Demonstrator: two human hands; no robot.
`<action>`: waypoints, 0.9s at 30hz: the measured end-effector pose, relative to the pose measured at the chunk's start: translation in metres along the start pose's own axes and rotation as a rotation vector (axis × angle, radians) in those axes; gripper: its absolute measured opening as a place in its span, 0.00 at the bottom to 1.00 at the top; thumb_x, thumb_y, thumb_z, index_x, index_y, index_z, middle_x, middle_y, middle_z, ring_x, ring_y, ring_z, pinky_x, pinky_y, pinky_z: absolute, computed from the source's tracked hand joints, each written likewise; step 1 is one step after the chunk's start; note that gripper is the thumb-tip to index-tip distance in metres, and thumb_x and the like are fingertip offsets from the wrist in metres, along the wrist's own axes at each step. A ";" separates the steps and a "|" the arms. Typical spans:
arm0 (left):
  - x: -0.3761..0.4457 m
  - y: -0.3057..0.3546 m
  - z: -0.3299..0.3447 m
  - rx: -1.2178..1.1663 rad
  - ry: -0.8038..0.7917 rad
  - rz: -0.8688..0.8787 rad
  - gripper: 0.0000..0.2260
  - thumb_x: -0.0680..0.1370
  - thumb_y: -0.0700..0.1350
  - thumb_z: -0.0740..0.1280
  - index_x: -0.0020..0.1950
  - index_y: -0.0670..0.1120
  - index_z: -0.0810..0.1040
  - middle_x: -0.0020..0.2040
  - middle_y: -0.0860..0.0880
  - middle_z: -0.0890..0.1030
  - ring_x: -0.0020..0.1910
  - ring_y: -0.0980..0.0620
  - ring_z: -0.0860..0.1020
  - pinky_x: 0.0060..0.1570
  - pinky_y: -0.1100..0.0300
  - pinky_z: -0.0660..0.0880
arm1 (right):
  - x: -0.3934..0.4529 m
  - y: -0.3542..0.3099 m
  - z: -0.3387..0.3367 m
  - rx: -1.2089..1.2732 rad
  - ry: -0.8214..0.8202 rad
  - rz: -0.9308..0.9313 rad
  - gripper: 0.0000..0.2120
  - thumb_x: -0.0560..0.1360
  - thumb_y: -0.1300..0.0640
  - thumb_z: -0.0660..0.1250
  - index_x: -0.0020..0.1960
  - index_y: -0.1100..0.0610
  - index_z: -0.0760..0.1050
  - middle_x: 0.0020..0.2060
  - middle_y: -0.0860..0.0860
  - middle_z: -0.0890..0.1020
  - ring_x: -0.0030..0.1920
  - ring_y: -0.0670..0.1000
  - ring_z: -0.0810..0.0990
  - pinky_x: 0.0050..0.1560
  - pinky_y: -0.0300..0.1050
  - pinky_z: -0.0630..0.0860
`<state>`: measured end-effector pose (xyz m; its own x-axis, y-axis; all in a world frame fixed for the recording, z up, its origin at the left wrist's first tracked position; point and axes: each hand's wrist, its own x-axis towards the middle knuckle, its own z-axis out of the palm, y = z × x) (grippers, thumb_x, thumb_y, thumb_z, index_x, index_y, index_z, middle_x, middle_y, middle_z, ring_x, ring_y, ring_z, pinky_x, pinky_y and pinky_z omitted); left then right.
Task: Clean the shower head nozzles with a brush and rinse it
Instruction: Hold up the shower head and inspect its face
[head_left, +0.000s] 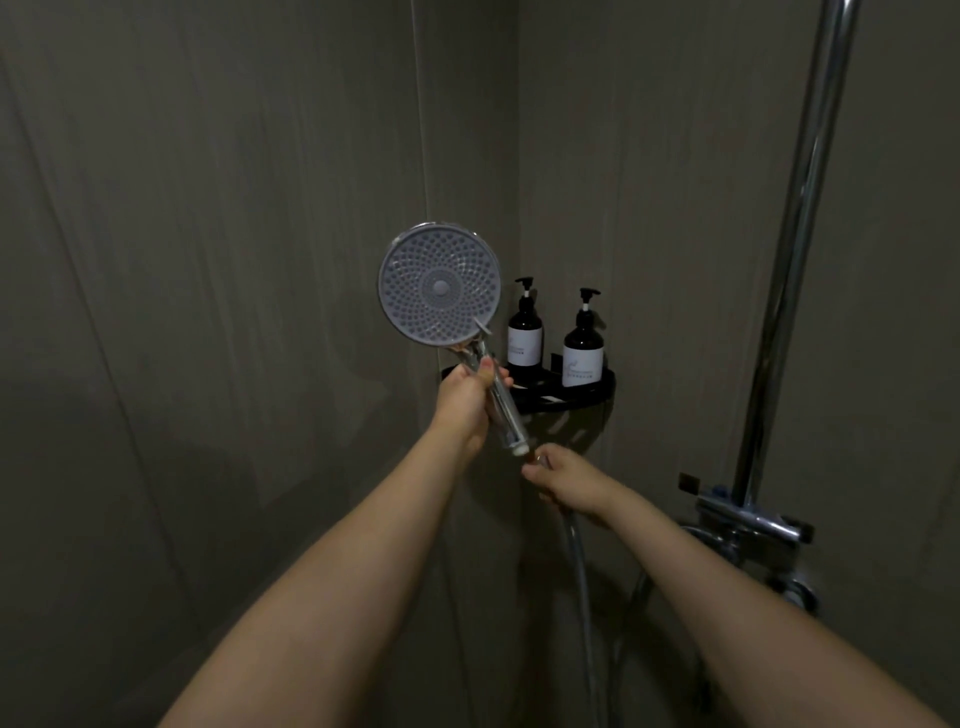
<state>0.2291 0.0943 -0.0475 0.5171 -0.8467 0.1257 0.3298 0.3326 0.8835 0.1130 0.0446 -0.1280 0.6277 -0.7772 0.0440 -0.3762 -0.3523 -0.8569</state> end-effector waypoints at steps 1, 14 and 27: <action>0.000 0.000 0.000 -0.002 0.008 0.003 0.10 0.81 0.40 0.57 0.39 0.44 0.70 0.37 0.47 0.74 0.37 0.52 0.75 0.43 0.61 0.73 | 0.000 0.003 -0.001 -0.089 -0.068 0.046 0.05 0.77 0.61 0.61 0.44 0.54 0.68 0.38 0.51 0.73 0.37 0.47 0.72 0.35 0.36 0.69; -0.007 -0.021 0.009 0.256 -0.047 0.049 0.10 0.80 0.38 0.59 0.39 0.45 0.71 0.39 0.48 0.76 0.38 0.54 0.76 0.45 0.62 0.73 | -0.020 0.037 -0.030 0.128 0.132 0.030 0.15 0.71 0.74 0.65 0.56 0.63 0.75 0.36 0.51 0.77 0.30 0.39 0.77 0.33 0.25 0.73; -0.032 -0.094 0.091 0.295 -0.245 -0.083 0.10 0.80 0.38 0.58 0.40 0.45 0.72 0.37 0.47 0.75 0.37 0.53 0.75 0.42 0.62 0.72 | -0.066 0.082 -0.097 0.151 0.366 0.078 0.15 0.68 0.72 0.70 0.53 0.64 0.78 0.36 0.49 0.79 0.38 0.47 0.78 0.46 0.39 0.76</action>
<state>0.1100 0.0526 -0.0935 0.2827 -0.9516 0.1208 0.1033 0.1554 0.9824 -0.0253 0.0163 -0.1509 0.3073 -0.9423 0.1328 -0.2916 -0.2261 -0.9294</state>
